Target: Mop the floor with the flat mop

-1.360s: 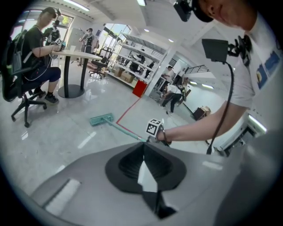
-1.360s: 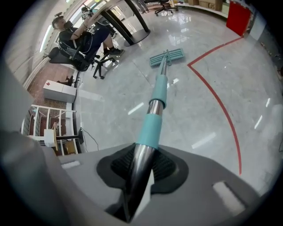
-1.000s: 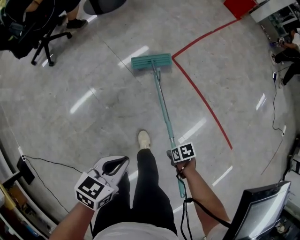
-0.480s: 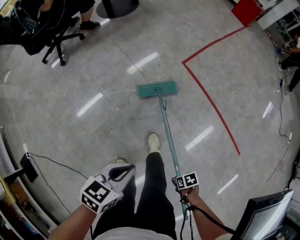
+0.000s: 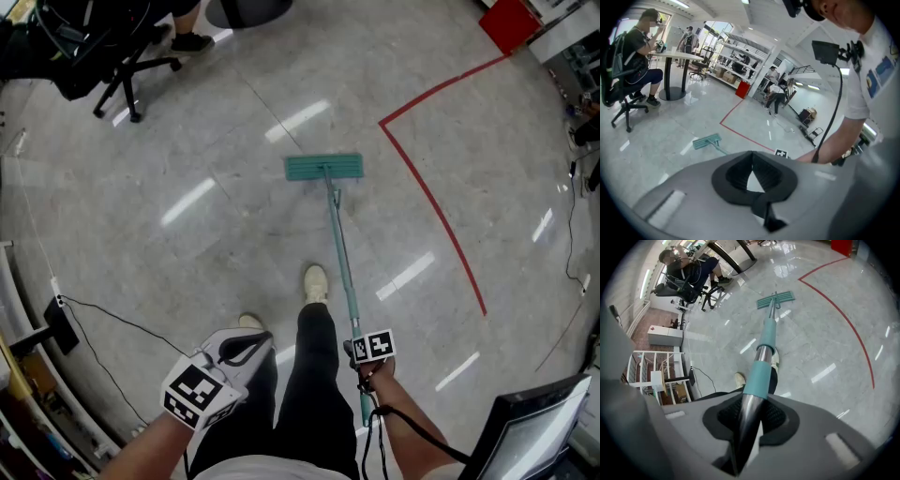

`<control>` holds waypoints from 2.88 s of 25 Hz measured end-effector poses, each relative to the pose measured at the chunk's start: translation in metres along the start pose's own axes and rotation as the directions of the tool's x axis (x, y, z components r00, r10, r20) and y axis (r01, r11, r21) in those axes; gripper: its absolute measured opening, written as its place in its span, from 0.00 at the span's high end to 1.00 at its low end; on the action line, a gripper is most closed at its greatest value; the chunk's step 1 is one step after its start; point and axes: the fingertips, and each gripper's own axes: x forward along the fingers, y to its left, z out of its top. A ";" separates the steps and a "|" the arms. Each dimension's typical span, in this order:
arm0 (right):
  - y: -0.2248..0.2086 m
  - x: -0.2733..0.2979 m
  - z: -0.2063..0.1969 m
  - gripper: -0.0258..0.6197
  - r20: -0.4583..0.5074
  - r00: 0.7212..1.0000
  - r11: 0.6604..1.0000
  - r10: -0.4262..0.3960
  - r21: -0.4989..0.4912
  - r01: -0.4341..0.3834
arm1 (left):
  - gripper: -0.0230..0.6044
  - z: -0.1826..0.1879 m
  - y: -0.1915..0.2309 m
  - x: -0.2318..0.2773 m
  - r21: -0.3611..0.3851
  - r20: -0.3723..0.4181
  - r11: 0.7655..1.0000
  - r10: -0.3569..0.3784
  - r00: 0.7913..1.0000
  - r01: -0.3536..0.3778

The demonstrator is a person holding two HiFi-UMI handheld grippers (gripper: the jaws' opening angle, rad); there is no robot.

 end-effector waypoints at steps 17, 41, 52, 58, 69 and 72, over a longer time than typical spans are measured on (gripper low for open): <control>-0.022 -0.019 0.150 0.87 0.045 0.998 0.998 -0.046 0.032 0.045 | 0.96 0.033 0.025 0.024 -0.098 0.043 0.994 0.051 0.998 -0.046; -0.030 -0.074 0.459 0.89 0.139 0.990 0.998 -0.037 0.064 0.028 | 0.96 0.048 0.060 0.034 -0.223 0.082 0.965 0.162 0.983 -0.140; -0.037 -0.080 0.351 0.89 0.127 0.990 0.998 -0.059 -0.010 0.060 | 0.96 0.035 0.044 0.029 -0.187 0.093 0.977 0.122 0.988 -0.103; -0.024 -0.077 0.232 0.89 0.092 0.995 0.999 -0.038 -0.007 0.039 | 0.96 0.023 0.034 0.017 -0.147 0.085 0.986 0.093 0.992 -0.080; -0.004 -0.069 0.050 0.89 0.017 1.000 0.999 -0.018 0.049 0.017 | 0.96 0.003 0.006 0.003 -0.087 0.084 0.996 0.035 0.996 -0.028; 0.002 -0.062 0.013 0.89 0.005 1.000 0.998 -0.028 0.049 0.027 | 0.96 -0.004 0.002 -0.005 -0.064 0.073 0.998 0.021 0.997 -0.016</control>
